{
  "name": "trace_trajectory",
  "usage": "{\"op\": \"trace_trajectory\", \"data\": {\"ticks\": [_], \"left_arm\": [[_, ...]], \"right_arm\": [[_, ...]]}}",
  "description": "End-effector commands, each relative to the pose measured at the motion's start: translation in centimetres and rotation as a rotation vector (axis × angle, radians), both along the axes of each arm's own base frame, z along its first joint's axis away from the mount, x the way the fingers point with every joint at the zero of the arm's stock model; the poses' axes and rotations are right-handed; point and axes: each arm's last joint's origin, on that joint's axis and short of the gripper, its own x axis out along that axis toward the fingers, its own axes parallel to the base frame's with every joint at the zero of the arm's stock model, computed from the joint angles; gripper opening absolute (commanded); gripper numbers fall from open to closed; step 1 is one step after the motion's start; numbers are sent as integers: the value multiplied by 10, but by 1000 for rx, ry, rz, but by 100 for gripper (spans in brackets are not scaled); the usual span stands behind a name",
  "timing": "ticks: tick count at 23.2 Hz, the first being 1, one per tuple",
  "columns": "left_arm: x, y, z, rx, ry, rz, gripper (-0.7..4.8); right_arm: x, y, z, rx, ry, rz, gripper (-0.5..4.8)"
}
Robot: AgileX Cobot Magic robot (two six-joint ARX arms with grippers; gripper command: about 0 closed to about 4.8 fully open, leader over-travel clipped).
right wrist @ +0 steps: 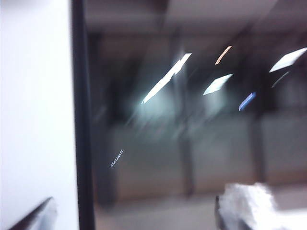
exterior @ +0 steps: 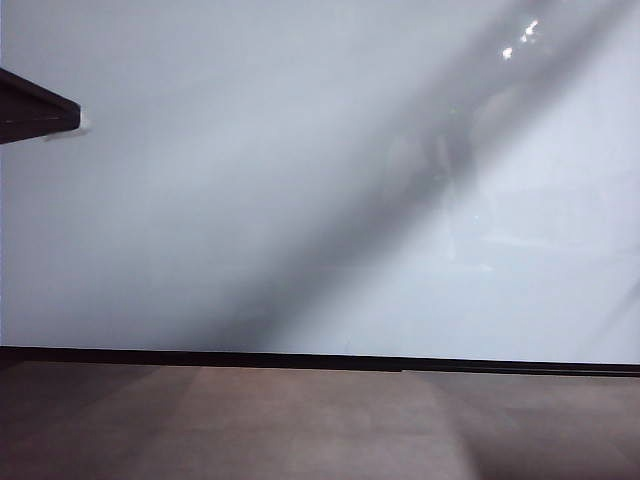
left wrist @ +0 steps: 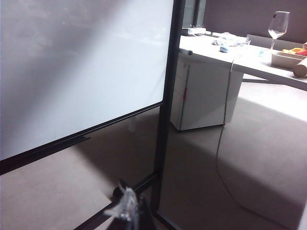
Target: Reach to the right to find the marker pen, pick it up, and write the number 17 on the whiteboard.
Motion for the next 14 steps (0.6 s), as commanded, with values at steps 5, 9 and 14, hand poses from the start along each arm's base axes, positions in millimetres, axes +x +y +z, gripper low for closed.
{"op": "trace_trajectory", "data": {"ticks": [5,9,14], "left_arm": [[0,0,1,-6,-10,2,-5],[0,0,0,6,-1,-8,-5],[0,0,-1,12,3,0,-5]], "right_arm": [[50,-39,-147,64,245,162,479],[71,-41,-227,111,330,217,479],[94,-41,-277,115,370,292,479]]}}
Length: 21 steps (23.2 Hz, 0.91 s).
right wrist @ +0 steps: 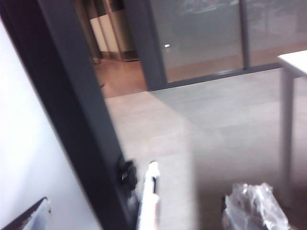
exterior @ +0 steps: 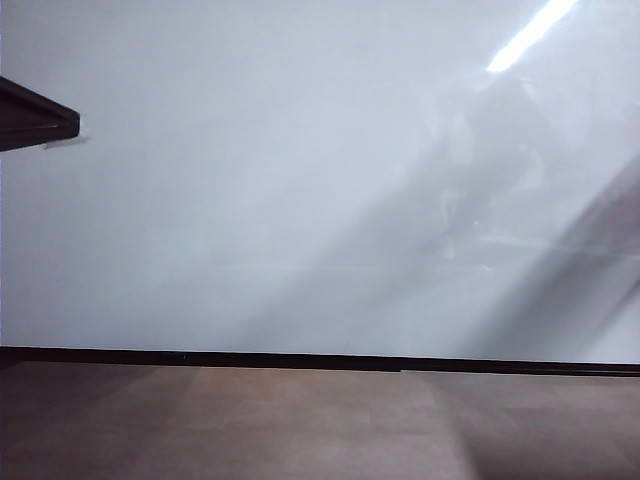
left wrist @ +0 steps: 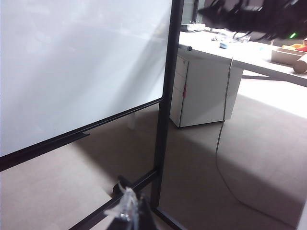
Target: Reach to the right to find the marker pen, pick it up, and write the number 17 on the whiteboard.
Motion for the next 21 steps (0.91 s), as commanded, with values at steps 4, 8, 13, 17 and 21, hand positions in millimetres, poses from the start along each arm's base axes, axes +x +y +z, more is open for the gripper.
{"op": "trace_trajectory", "data": {"ticks": [4,8,13,17,21], "left_arm": [[4,3,1,0,-5,36,-5],[13,12,0,0,-5,167,-5],[13,11,1,0,-5,158,-5],[13,11,1,0,-5,156,-5],[13,11,1,0,-5,156,-5]], "right_arm": [[19,8,-35,-57,-19,41,479],[28,14,-54,-100,-1,22,479],[41,11,-63,-96,7,37,479],[48,10,-66,-92,15,49,479],[50,13,-71,-110,28,60,479]]}}
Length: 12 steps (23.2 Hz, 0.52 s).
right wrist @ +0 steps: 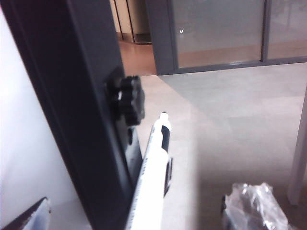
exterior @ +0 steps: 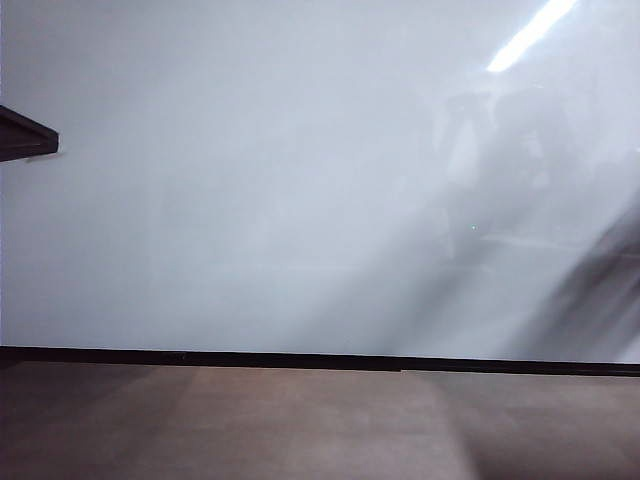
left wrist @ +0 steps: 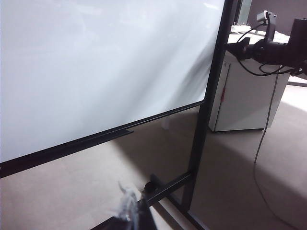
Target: Reach to the right to find the marker pen, pick it up, and write the number 17 on the whiteboard.
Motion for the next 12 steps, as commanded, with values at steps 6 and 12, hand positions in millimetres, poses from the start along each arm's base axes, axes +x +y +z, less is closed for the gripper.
{"op": "trace_trajectory", "data": {"ticks": [6,12], "left_arm": [[0,0,1,-1,-7,-4,-5],[0,0,1,-1,-7,-4,-5]], "right_arm": [[1,1,-1,-26,-4,-5,413],[1,1,-1,-26,-4,-5,291]]}}
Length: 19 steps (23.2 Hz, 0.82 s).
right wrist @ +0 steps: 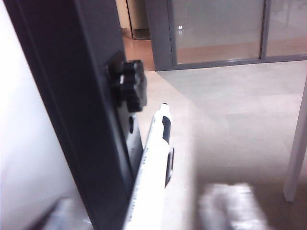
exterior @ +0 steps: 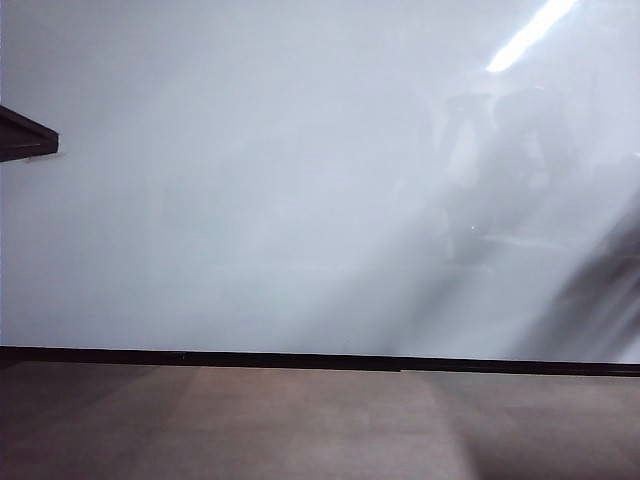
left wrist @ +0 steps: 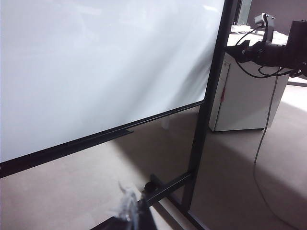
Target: Reach to the right to find the marker pen, pick it up, and write the number 17 on the whiteboard.
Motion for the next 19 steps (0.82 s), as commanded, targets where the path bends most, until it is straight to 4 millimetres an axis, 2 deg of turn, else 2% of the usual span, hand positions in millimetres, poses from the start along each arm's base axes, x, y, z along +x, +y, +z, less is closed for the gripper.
{"op": "trace_trajectory", "data": {"ticks": [1,2,3,4,6,9,13,15,18,19], "left_arm": [[0,0,1,-1,-7,-4,-5],[0,0,1,-1,-7,-4,-5],[0,0,1,-1,-7,-4,-5],[0,0,1,-1,-7,-4,-5],[0,0,1,-1,-7,-4,-5],[0,0,1,-1,-7,-4,-5],[0,0,1,-1,-7,-4,-5],[0,0,1,-1,-7,-3,-5],[0,0,1,-1,-7,-3,-5],[0,0,1,-1,-7,-3,-5]], "right_arm": [[0,0,3,-8,-18,-1,291],[0,0,3,-8,-18,0,290],[0,0,3,-9,-18,0,256],[0,0,3,-9,-18,-1,199],[0,0,3,-9,-18,-1,180],[0,0,3,-12,-19,-2,-6],[0,-2,4,-13,-28,-56,-6],[-6,-12,22,27,-141,-133,-6],[-20,-24,61,46,-258,-245,-6],[-31,-26,92,47,-322,-260,-6]]}}
